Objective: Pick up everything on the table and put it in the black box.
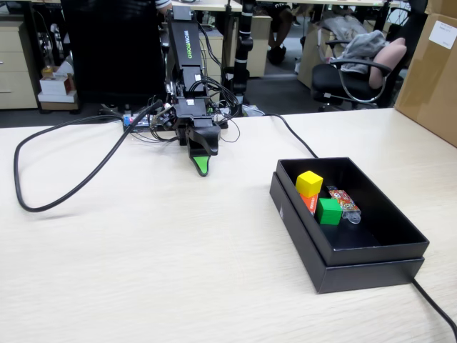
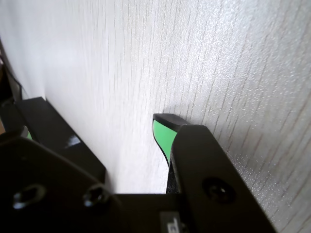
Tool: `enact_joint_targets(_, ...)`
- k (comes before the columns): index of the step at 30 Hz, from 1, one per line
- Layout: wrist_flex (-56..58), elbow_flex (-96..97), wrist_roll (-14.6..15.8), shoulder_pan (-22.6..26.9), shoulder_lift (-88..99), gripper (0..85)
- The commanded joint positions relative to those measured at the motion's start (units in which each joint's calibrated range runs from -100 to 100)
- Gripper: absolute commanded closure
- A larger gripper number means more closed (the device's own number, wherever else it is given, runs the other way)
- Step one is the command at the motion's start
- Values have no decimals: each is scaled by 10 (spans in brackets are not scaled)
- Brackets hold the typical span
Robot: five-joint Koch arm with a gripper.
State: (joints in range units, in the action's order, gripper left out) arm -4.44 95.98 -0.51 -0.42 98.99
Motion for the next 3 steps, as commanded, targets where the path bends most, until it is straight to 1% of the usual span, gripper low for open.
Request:
enact_joint_targets(1, 14, 9, -2, 0, -9, 368)
enact_joint_targets(3, 14, 9, -2, 0, -9, 368)
